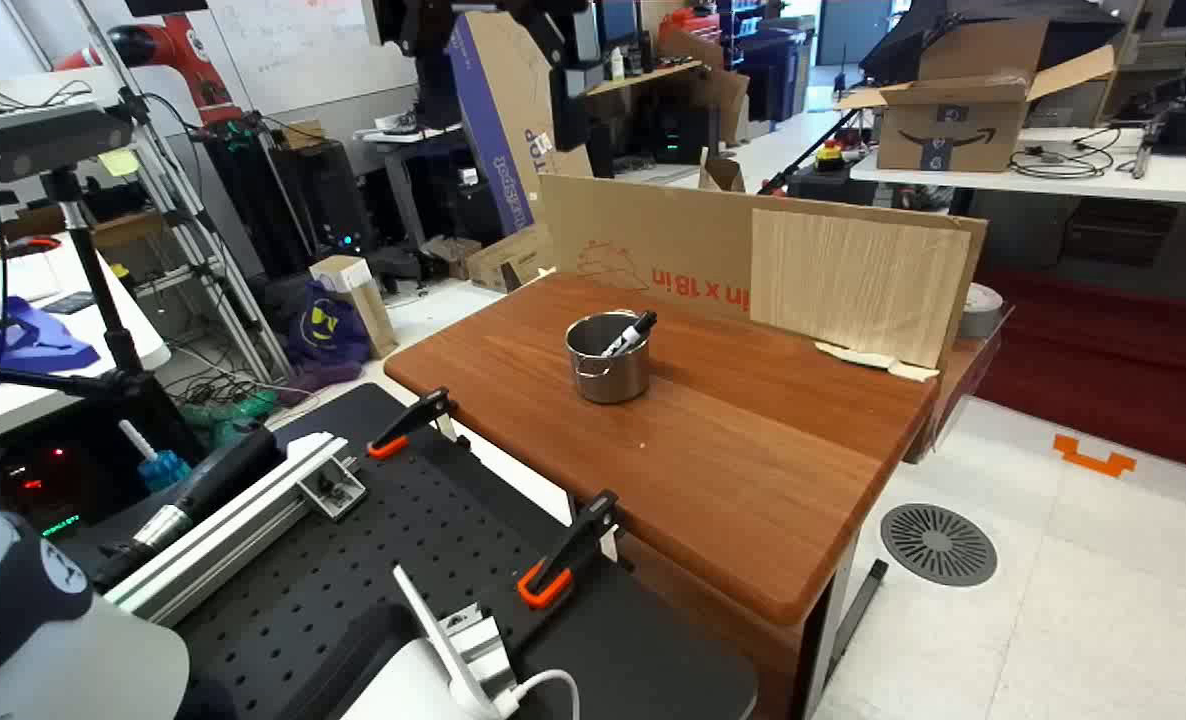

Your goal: Take the marker out of the pot and put it on the table

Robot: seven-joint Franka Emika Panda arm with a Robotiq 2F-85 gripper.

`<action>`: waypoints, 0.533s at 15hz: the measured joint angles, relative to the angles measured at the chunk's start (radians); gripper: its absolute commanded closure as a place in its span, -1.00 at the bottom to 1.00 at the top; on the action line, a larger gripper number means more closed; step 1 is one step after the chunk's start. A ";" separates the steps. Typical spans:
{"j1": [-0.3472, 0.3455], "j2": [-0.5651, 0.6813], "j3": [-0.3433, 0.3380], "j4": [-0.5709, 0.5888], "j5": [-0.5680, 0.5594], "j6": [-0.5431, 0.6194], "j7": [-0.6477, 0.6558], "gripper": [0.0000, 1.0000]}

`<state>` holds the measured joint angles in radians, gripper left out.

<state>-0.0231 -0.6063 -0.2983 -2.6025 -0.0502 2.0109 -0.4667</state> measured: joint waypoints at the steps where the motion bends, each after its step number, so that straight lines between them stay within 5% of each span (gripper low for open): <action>1: 0.000 0.000 0.000 0.000 0.000 0.000 0.000 -1.00; 8: 0.006 0.027 0.049 -0.004 0.083 0.018 0.093 -1.00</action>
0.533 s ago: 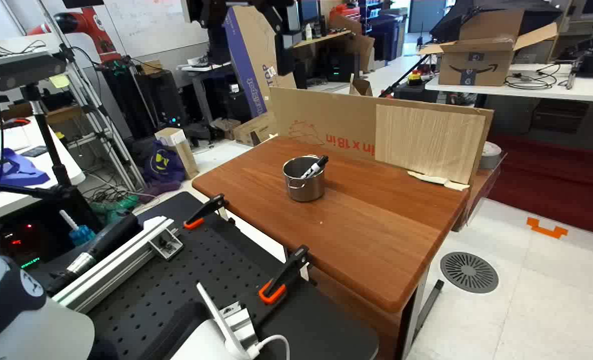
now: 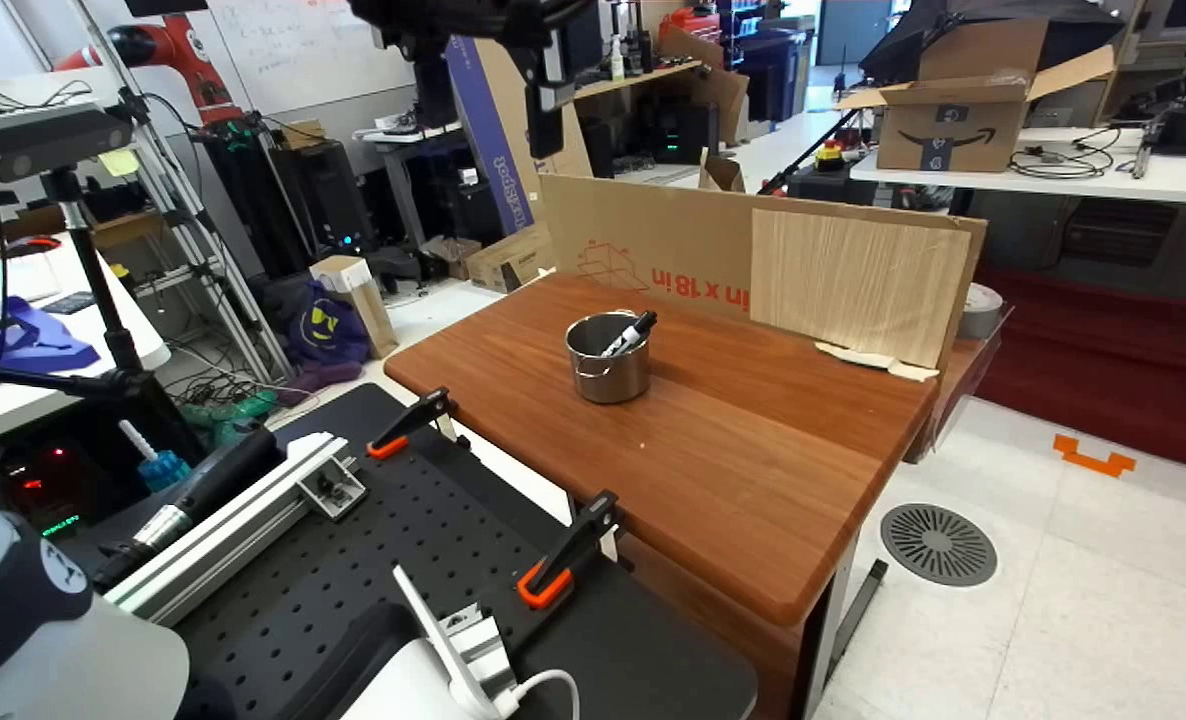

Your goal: Take the marker out of the pot and put it on the table

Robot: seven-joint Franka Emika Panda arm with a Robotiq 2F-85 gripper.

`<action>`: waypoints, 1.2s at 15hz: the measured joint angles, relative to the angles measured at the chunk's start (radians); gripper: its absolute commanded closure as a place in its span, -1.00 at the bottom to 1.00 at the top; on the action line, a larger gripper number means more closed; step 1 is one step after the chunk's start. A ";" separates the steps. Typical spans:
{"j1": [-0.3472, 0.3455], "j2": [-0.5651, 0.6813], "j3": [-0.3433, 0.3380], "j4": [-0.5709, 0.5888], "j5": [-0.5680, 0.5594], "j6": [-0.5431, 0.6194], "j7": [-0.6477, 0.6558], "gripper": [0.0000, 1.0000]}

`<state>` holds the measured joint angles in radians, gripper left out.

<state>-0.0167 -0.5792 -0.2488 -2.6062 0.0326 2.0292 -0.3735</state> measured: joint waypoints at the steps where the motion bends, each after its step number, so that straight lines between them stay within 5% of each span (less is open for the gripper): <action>1: 0.004 0.015 0.017 0.000 0.024 0.014 0.035 -1.00; 10: 0.012 0.259 0.185 0.012 0.123 0.351 0.440 -1.00; 18: -0.015 0.532 0.202 0.078 0.111 0.543 0.655 -1.00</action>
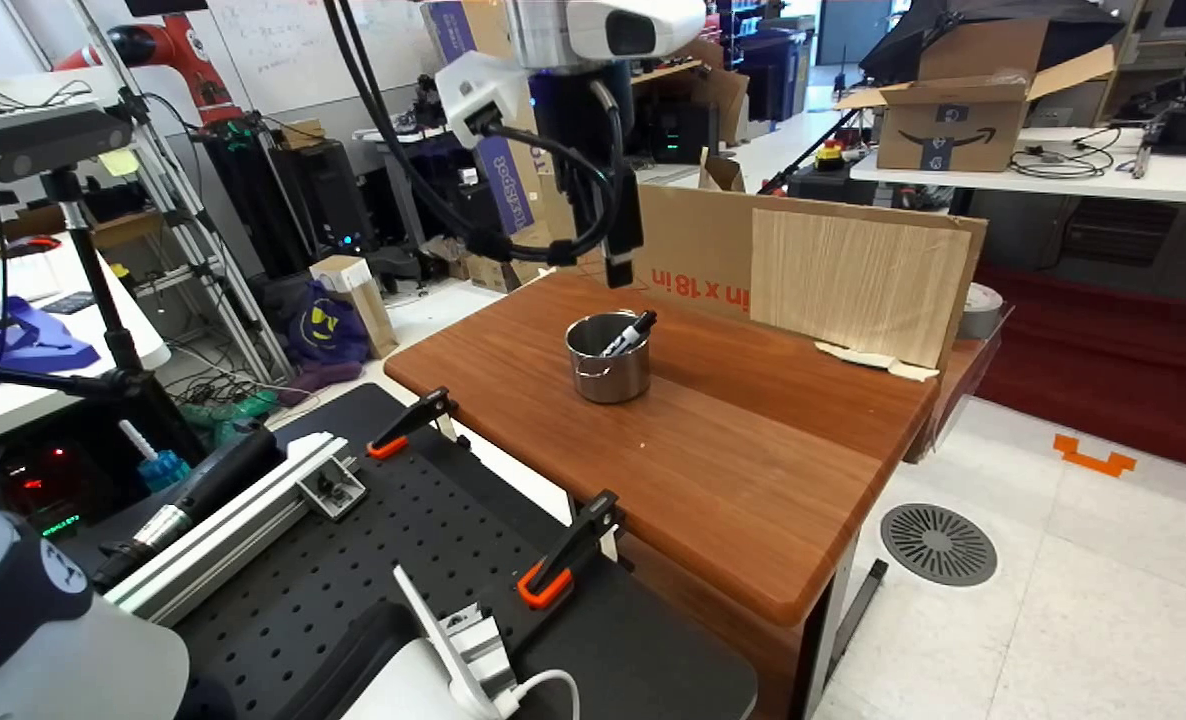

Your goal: Take the marker out of the pot and put it on the table

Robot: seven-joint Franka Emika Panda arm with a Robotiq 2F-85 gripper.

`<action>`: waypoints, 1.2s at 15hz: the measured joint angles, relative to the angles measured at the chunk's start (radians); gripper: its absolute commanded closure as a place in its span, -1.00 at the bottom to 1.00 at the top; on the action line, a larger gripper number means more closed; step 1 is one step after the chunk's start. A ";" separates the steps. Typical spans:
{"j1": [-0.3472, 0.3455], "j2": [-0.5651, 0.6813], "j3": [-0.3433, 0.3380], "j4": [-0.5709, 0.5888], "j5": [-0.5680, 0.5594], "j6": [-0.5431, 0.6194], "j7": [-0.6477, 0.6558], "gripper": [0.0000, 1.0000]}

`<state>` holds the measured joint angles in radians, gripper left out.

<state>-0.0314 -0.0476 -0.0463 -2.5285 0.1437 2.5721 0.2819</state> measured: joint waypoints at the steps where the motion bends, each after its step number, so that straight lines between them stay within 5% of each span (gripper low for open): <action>1: 0.000 0.034 0.000 0.018 -0.001 0.011 0.021 -1.00; 16: 0.072 0.329 -0.004 0.232 -0.114 0.042 0.249 -1.00; 17: 0.072 0.336 -0.005 0.236 -0.114 0.042 0.249 -0.50; 18: 0.073 0.342 -0.006 0.239 -0.114 0.041 0.249 -0.47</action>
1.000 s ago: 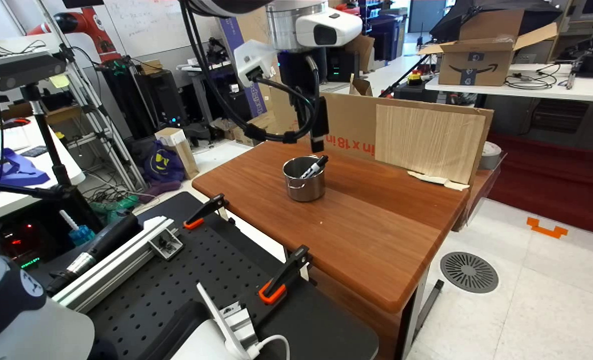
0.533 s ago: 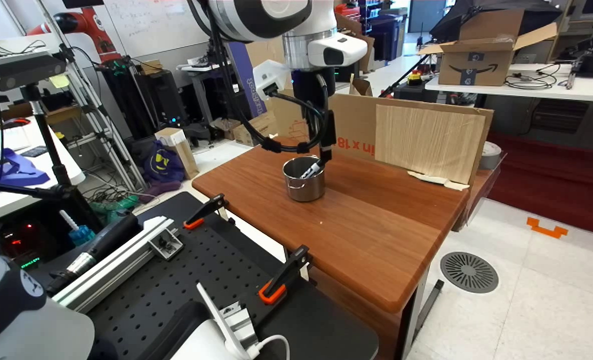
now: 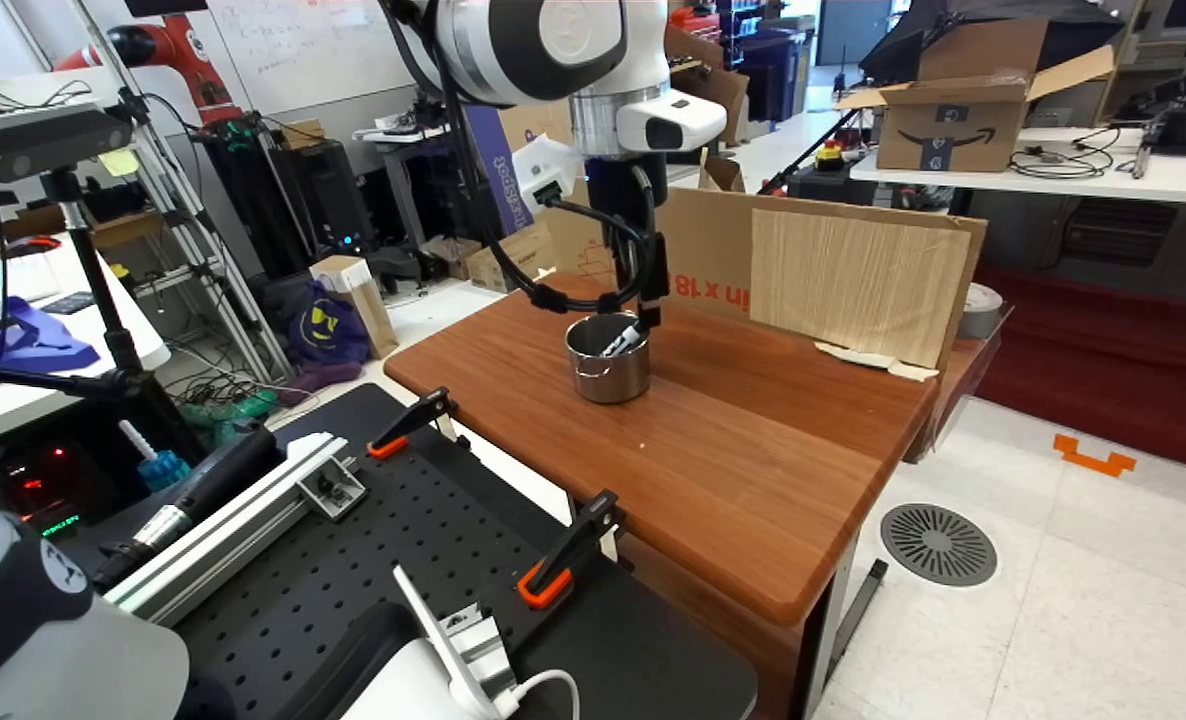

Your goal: Take the marker out of the pot and put it on the table

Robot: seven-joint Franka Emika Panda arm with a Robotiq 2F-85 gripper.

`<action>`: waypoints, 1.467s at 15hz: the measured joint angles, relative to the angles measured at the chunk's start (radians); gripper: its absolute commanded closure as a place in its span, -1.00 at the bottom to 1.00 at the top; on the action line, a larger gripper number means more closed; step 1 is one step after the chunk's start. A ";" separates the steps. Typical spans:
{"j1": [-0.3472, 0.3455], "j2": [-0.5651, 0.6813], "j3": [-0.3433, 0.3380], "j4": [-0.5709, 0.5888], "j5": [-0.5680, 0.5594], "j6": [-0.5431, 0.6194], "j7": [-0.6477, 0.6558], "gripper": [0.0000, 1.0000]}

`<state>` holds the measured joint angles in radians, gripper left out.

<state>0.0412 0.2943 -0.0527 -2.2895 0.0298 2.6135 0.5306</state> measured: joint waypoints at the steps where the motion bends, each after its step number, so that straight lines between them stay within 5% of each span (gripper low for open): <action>1: 0.000 0.007 -0.001 0.004 0.000 0.000 0.000 -0.31; 10: 0.004 0.031 -0.001 0.025 0.000 -0.001 0.000 0.99; 22: 0.004 -0.148 -0.002 0.008 0.021 -0.013 -0.059 0.90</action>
<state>0.0448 0.1464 -0.0548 -2.2818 0.0506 2.6005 0.4718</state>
